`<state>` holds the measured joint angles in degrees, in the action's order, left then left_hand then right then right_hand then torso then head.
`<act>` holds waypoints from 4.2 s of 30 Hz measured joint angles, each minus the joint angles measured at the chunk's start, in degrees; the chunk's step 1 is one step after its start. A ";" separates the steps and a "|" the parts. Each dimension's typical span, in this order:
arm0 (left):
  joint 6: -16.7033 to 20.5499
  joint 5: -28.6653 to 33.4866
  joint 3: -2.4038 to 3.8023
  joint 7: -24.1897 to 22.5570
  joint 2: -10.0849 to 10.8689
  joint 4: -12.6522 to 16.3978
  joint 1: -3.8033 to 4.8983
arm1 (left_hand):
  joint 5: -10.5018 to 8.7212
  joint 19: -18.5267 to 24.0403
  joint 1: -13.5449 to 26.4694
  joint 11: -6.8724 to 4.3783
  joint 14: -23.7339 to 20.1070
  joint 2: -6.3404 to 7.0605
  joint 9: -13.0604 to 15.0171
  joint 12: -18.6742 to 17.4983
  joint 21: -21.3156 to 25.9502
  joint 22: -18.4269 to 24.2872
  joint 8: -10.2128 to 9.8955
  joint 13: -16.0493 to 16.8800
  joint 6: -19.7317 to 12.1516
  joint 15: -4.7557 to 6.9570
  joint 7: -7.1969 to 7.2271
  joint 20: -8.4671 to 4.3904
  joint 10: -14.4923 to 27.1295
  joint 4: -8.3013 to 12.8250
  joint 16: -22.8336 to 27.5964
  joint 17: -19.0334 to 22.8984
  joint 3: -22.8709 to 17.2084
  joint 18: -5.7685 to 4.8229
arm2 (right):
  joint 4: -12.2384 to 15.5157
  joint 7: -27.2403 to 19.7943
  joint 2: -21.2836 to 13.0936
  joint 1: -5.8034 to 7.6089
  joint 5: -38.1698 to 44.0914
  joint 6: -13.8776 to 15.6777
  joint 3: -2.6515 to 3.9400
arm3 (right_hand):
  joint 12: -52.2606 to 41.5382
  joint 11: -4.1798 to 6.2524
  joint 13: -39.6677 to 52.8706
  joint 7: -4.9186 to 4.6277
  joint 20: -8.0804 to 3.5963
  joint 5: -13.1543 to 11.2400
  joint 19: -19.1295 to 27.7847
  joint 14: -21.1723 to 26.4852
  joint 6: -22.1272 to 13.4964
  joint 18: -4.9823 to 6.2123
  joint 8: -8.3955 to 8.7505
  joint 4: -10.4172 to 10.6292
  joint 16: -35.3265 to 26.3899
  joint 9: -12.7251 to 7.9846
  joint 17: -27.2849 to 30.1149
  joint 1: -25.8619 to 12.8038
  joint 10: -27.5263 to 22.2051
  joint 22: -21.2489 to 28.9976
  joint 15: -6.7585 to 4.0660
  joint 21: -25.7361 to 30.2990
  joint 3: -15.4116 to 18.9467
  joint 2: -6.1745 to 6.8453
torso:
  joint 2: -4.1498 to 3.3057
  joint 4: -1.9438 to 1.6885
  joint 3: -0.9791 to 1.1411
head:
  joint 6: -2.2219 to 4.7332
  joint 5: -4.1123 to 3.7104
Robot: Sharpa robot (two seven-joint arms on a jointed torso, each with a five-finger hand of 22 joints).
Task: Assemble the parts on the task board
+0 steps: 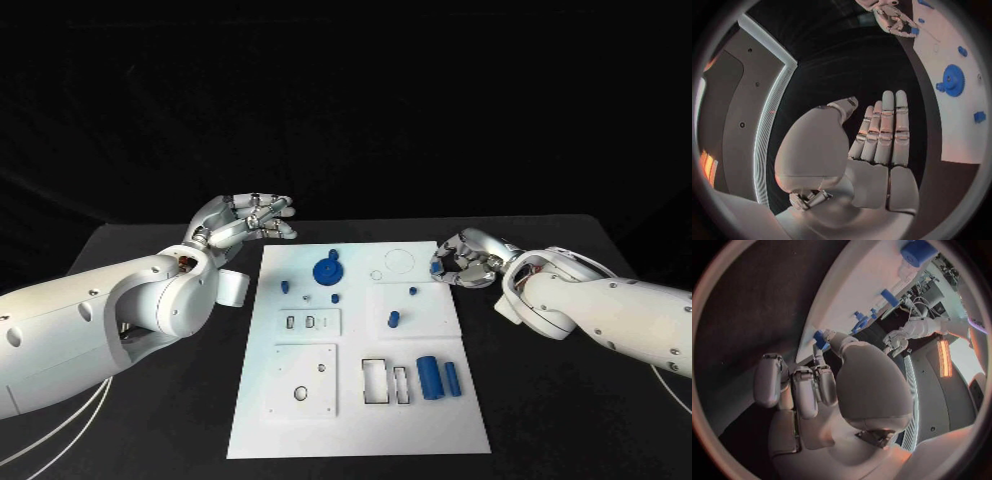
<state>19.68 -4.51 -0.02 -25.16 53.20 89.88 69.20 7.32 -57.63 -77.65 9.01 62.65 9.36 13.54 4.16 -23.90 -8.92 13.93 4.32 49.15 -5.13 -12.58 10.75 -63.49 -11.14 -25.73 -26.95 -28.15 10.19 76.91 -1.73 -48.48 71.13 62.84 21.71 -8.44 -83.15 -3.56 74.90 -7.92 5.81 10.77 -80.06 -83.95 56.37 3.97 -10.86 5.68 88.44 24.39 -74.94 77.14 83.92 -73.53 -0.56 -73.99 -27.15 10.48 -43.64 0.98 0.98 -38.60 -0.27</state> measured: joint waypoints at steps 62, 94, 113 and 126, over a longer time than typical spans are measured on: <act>-0.14 0.00 -0.01 -0.07 -1.98 -2.79 0.00 | 0.00 0.00 -0.47 0.00 -0.20 -0.48 0.22 0.00 -0.46 -0.16 0.00 0.03 0.00 -0.20 0.00 0.00 0.00 0.79 0.00 -0.40 -0.79 0.01 | 11.66 11.46 17.69 -2.20 15.03 4.78 -0.84 | -0.21 0.80 0.01 0.57 -1.01 -0.50 -0.58 -0.18 0.73 -0.01 -1.54 -0.82 0.22 0.91 0.03 -1.06 0.02 -1.22 -0.58 -0.87 -1.78 -1.03 | 0.74 -0.24 -0.40 | -0.67 3.31; -0.41 0.00 -0.01 -0.02 -1.82 -2.56 0.00 | 0.00 0.00 -0.76 0.00 -0.20 -0.76 0.29 0.00 -0.46 -0.22 0.00 0.07 0.00 -0.20 0.00 0.00 0.00 0.94 0.00 -0.53 -0.94 0.00 | 9.37 14.18 18.61 -3.73 20.88 1.71 -0.89 | -0.21 0.80 0.00 0.60 -1.00 -0.34 -0.58 -0.18 0.74 -0.01 -1.28 -0.85 0.21 0.95 0.03 -1.05 0.02 -1.27 -0.58 -0.87 -1.80 -1.02 | 0.76 -0.20 -0.28 | -1.18 3.37; -0.45 0.00 -0.01 0.02 -1.68 -2.57 0.00 | 0.00 0.00 -0.76 0.00 -0.20 -0.76 0.28 0.00 -0.46 -0.21 0.00 0.06 0.00 -0.20 0.00 0.00 0.00 0.94 0.00 -0.52 -0.94 0.00 | 9.23 14.09 18.52 -3.78 21.31 1.74 -0.88 | -0.21 0.80 0.04 0.57 -1.00 -0.36 -0.58 -0.18 0.70 -0.01 -1.55 -1.03 0.21 0.92 0.04 -1.59 0.02 -1.26 -0.58 -0.87 -1.97 -0.49 | 0.79 -0.24 -0.35 | -1.41 3.38; -0.47 0.00 0.00 0.05 -1.66 -2.57 0.00 | 0.00 0.00 -0.76 0.00 -0.20 -0.76 0.28 0.00 -0.46 -0.21 0.00 0.05 0.00 -0.20 0.00 0.00 0.00 0.94 0.00 -0.51 -0.94 0.00 | 9.18 14.35 18.59 -3.79 21.40 1.54 -0.88 | 0.01 0.80 0.03 0.37 -1.00 -0.34 -0.58 -0.18 0.36 0.00 -1.59 -1.01 0.21 1.00 -0.01 -3.10 0.02 -1.13 -0.58 -0.87 -1.62 0.23 | 0.79 -0.24 -0.35 | -1.49 3.39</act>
<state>19.21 -4.51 -0.02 -25.11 51.54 87.31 69.19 7.32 -57.64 -78.41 9.01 62.45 8.60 13.81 4.16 -24.35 -9.13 13.93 4.38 49.15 -5.33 -12.58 10.75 -63.49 -10.20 -25.73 -27.46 -29.09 10.19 86.09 12.62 -29.89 67.35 84.23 23.25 -9.32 -83.14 -2.76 74.94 -7.54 4.81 10.42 -80.63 -84.14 56.72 3.96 -12.46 4.67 88.65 25.39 -74.95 74.04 83.94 -74.66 -1.14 -74.86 -28.77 10.71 -42.86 0.74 0.63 -40.09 3.11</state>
